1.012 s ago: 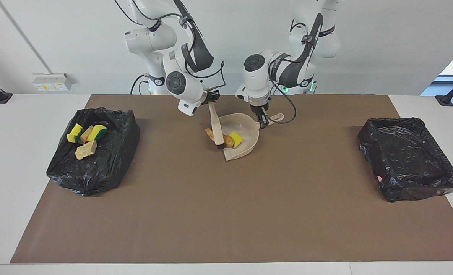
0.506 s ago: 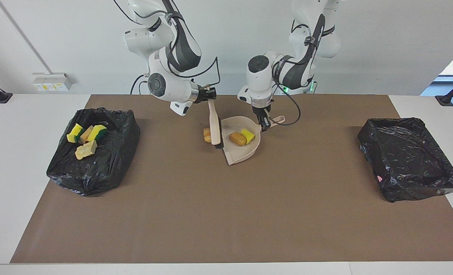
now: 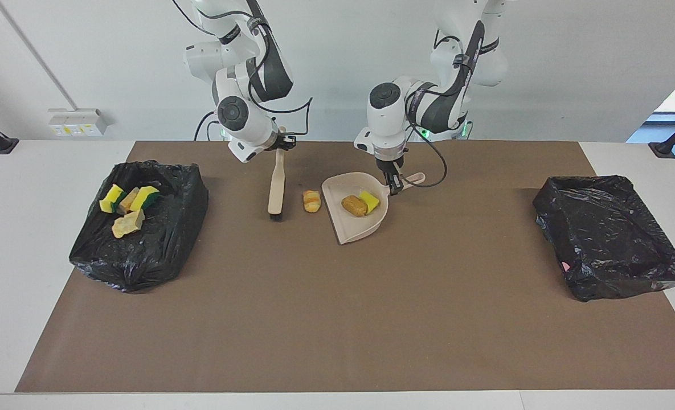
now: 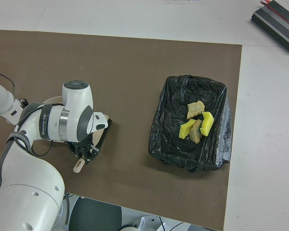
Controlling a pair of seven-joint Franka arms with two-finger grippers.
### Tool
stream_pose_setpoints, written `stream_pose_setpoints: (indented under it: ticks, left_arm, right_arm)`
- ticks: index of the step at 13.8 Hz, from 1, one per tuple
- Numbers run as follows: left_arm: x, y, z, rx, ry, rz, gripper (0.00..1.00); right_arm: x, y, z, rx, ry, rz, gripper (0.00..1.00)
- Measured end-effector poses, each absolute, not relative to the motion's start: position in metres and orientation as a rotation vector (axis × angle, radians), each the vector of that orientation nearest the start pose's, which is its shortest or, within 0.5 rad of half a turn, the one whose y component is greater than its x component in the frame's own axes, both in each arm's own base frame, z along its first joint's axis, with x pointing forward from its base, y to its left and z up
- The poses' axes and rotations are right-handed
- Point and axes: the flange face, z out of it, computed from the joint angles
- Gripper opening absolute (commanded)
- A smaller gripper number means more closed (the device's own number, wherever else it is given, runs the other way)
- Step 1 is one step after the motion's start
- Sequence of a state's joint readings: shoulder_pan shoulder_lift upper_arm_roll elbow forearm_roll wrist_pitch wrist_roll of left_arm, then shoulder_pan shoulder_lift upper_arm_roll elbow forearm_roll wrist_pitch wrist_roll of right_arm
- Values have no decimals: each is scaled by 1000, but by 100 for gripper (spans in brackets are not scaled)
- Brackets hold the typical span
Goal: Sweep and dump trash in bin
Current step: 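Sweep the remaining pieces into the dustpan with the right gripper, then carry the loaded dustpan with the left gripper over the nearer-left trash bag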
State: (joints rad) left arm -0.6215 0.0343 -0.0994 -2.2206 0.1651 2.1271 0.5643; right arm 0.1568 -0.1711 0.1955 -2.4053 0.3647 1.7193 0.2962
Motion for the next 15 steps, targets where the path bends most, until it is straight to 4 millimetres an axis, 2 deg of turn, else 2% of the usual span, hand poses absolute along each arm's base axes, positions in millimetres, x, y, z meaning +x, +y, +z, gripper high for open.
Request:
stream_pose_setpoints:
  ticks: [3,8,12,15]
  left_arm:
    - [389,-332,350,-2302,1902,232,0]
    - [385,-328,351,-2296,1892,287,0]
    - [385,-328,351,-2296,1891,290,0]
    - [386,-328,351,-2291,1900,287,0]
  right_arm:
    - [355,203,345,-2836,111,862,0]
    - [337,260,347,-2580,177,829,0]
    - [338,276,358,-2354,184,806,0]
    - [340,282,368,-2278,193,809,0]
